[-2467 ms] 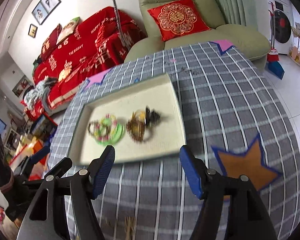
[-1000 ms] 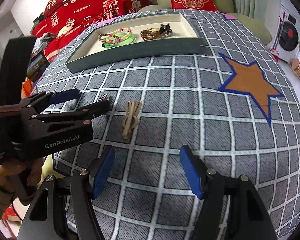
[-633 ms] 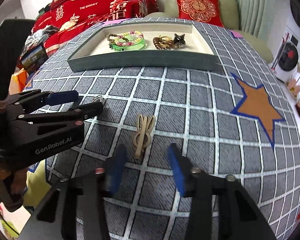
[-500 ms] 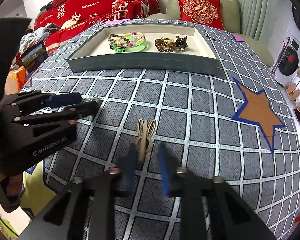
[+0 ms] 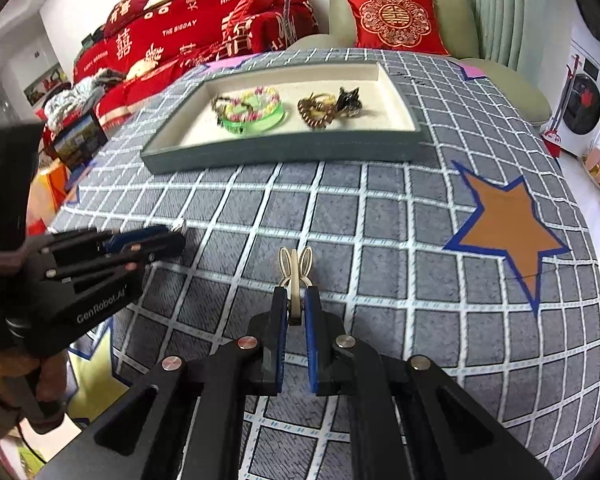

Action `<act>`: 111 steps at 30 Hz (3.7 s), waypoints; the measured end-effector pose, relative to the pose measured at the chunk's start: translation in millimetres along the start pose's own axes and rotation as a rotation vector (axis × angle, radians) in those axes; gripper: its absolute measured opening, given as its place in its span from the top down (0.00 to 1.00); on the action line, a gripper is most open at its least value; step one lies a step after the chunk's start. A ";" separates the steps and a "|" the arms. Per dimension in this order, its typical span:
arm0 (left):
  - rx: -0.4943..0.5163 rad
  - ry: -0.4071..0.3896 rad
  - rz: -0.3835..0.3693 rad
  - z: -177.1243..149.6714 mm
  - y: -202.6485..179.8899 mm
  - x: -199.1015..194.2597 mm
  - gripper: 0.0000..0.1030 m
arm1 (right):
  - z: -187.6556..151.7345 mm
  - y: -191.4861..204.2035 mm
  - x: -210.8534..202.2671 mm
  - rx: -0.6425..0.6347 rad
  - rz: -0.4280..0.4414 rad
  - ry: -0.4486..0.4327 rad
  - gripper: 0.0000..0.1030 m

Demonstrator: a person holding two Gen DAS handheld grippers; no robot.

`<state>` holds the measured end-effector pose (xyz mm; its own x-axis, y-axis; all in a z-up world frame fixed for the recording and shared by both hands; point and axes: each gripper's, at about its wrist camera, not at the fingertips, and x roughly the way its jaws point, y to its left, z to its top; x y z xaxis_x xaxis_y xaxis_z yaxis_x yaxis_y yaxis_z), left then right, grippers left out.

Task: Organize jewelry

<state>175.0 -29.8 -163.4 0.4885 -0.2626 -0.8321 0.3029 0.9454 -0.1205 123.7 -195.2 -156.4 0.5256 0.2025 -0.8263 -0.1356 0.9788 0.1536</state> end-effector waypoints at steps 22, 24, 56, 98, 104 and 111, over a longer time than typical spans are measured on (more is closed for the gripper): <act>-0.019 -0.154 0.035 88.3 11.3 -33.6 0.73 | 103.9 -34.7 -19.6 0.057 0.042 -0.106 0.91; -0.026 -0.163 0.049 97.9 14.8 -30.0 0.73 | 115.4 -37.6 -13.4 0.059 0.044 -0.102 0.91; -0.056 -0.092 0.177 125.0 35.7 68.3 0.73 | 161.3 -60.0 106.1 0.106 0.026 -0.005 0.91; -0.038 -0.188 0.240 120.5 20.6 12.5 0.00 | 160.4 -52.7 66.8 0.154 0.081 -0.050 0.35; -0.055 -0.170 0.244 96.9 15.5 -7.6 0.00 | 139.4 -39.9 46.9 0.118 0.064 -0.054 0.21; -0.071 -0.187 0.243 52.9 6.9 -41.0 0.00 | 98.0 -21.3 16.4 0.075 0.034 -0.074 0.14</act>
<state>200.3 -22.7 -101.4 0.6836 -0.0524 -0.7280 0.1046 0.9942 0.0267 217.5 -209.7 -120.1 0.5823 0.2344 -0.7784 -0.0922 0.9704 0.2233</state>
